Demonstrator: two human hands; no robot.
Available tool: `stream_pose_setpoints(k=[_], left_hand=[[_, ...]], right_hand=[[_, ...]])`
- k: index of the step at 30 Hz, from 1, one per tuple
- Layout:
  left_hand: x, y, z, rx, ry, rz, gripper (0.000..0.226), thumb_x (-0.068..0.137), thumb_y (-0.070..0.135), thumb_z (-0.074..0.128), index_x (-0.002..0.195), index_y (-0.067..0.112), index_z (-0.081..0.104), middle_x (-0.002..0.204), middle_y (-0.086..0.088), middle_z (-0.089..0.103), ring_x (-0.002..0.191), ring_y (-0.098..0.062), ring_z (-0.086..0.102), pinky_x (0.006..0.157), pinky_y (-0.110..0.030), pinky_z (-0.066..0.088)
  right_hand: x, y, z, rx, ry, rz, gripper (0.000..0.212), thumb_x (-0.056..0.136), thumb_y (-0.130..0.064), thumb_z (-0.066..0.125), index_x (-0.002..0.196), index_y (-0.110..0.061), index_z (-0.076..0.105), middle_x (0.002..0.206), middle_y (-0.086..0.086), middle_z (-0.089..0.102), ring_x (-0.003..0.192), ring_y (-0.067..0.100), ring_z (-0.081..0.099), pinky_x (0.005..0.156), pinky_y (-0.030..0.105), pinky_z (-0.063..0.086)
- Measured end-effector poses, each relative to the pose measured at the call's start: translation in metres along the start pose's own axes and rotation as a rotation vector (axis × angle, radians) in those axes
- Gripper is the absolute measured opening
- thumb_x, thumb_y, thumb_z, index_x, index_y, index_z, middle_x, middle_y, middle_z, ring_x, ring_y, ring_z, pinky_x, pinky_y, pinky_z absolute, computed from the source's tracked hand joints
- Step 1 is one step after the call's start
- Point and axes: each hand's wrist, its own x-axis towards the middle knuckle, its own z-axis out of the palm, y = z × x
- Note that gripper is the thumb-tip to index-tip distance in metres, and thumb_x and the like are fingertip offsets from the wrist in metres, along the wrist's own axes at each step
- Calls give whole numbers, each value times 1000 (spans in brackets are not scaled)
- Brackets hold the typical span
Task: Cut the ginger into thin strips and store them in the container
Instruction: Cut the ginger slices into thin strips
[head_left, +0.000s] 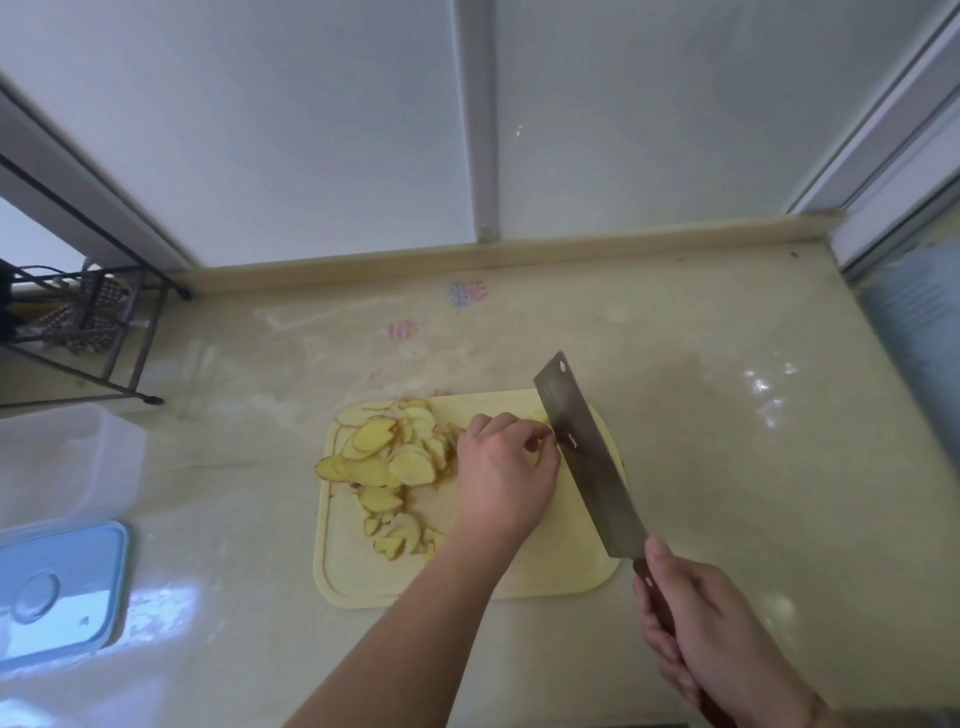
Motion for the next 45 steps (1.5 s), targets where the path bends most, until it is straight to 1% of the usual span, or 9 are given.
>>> stream_pose_setpoints(k=[7,9,13,18,20,22,34,40,45], left_hand=[[2,-9,-11,-9,19,35,15,82,14,63,94,16,72,89,5,66,86,-20,56,79,-42,51],[-1,-24,-24,-40,-8,141,18,82,13,61,96,12,71,93,2,65,86,-19,59,76,-40,54],[-21,-57,-56,33,-268,484,24,84,25,68,106,13,69,115,-2,63,103,-22,61,86,-43,53],[-33,-80,-63,179,-400,699,34,92,35,69,122,21,65,138,-5,56,115,-26,59,91,-44,51],[-32,-84,-57,188,-383,748,30,95,34,67,121,19,69,137,-5,58,114,-25,59,91,-42,50],[-32,-86,-51,170,-347,795,25,97,30,65,116,16,73,131,-5,64,110,-26,61,88,-40,53],[-47,-85,-46,134,-189,750,20,99,21,66,110,8,75,118,-10,69,94,-27,66,70,-38,57],[-52,-84,-46,165,-140,724,17,95,20,71,108,8,75,117,-10,70,87,-26,64,73,-36,56],[-51,-85,-55,131,-264,713,29,94,19,69,120,8,71,128,-11,64,98,-28,62,83,-40,54]], right_hand=[[0,0,-11,52,59,-17,87,56,-94,52,64,-8,47,48,11,33,35,15,28,39,19,27],[0,1,-15,54,66,-4,87,54,-95,52,63,-9,48,48,11,34,35,15,28,38,19,27],[-8,7,-16,40,27,36,85,50,-97,55,60,-13,48,48,13,32,34,14,27,38,18,25],[-15,13,-2,19,-62,110,72,74,-79,49,66,-7,47,48,9,31,34,14,25,37,19,23],[-14,12,4,7,-90,121,69,86,-71,37,68,-4,44,50,10,28,34,14,25,38,20,22],[-14,8,10,-19,-118,119,57,84,-59,42,68,-4,43,51,10,27,34,14,24,38,20,22],[-9,1,10,-152,-179,179,59,79,-68,43,67,-11,43,55,10,29,38,16,23,39,21,23],[-2,4,-6,-135,-127,174,71,82,-79,40,70,-10,48,54,11,36,36,15,26,37,19,26],[1,5,-10,-42,-88,210,72,64,-84,50,68,-12,50,53,11,35,36,14,27,38,18,28]])
